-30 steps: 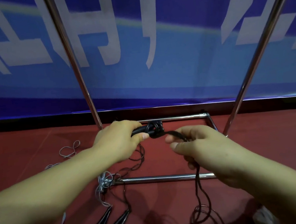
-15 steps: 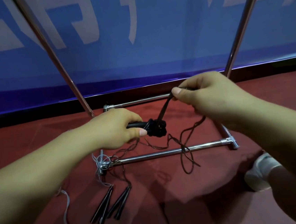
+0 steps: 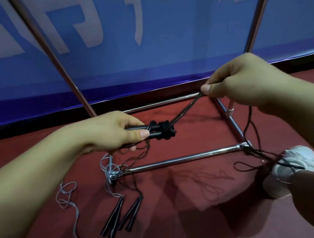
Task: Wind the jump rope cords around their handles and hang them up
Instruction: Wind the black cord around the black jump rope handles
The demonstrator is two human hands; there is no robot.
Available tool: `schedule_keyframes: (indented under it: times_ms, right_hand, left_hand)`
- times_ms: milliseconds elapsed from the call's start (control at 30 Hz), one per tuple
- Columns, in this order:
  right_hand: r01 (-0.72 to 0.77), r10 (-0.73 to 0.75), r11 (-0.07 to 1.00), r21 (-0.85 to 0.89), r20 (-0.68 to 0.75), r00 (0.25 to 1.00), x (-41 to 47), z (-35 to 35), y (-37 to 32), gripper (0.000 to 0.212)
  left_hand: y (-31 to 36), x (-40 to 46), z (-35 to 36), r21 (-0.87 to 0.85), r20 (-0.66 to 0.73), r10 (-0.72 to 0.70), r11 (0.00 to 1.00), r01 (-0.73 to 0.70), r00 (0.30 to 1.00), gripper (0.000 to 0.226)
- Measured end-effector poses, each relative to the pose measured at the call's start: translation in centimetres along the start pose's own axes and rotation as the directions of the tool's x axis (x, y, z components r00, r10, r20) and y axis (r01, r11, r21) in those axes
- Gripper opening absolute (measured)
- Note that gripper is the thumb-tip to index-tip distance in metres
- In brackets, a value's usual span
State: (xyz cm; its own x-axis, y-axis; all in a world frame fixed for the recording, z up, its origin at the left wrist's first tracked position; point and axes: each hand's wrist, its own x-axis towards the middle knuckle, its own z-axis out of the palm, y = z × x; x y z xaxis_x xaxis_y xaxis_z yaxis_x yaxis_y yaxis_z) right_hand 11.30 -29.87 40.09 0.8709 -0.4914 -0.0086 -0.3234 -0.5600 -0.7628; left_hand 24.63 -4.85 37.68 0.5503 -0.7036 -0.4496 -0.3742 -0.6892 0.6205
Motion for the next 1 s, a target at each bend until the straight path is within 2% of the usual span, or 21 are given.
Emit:
schedule_keyframes:
  times_ms: [233, 367, 500, 667, 767, 900, 1000]
  right_hand:
    - [0.047, -0.047, 0.999, 0.011, -0.039, 0.998, 0.0, -0.4, -0.7, 0.009]
    - [0.066, -0.064, 0.997, 0.028, -0.044, 0.997, 0.4, 0.7, -0.8, 0.008]
    - [-0.022, 0.017, 0.976, 0.219, 0.023, 1.0, 0.8, 1.4, -0.5, 0.005]
    - [-0.152, 0.113, 0.891, 0.427, 0.115, 0.987, 1.1, 1.5, 0.3, 0.007]
    - [-0.204, 0.116, 0.856, 0.475, 0.208, 0.971, 0.7, 2.1, 0.5, 0.009]
    - [-0.303, 0.065, 0.781, 0.545, 0.413, 0.909, -0.1, 3.3, 0.7, 0.03]
    - [-0.321, 0.066, 0.805, 0.498, 0.463, 0.884, -0.7, 4.4, 0.5, 0.017]
  left_hand:
    - [0.5, -0.2, 0.2, -0.045, 0.128, -0.016, 0.999, 0.022, 0.992, 0.021]
    - [1.9, -0.7, 0.9, -0.016, 0.259, 0.077, 0.997, -0.075, 0.963, 0.015]
    - [3.2, -1.6, 1.1, -0.036, 0.3, 0.244, 0.969, -0.245, 0.922, 0.017]
    - [4.4, -2.9, 0.9, -0.104, 0.138, 0.443, 0.896, -0.432, 0.886, 0.027]
    - [4.6, -3.3, 1.3, -0.151, 0.023, 0.517, 0.848, -0.508, 0.856, 0.027]
    - [4.7, -3.2, 1.6, -0.16, -0.163, 0.522, 0.823, -0.544, 0.837, 0.027]
    - [4.4, -2.8, 1.3, -0.104, -0.34, 0.489, 0.829, -0.549, 0.803, 0.027]
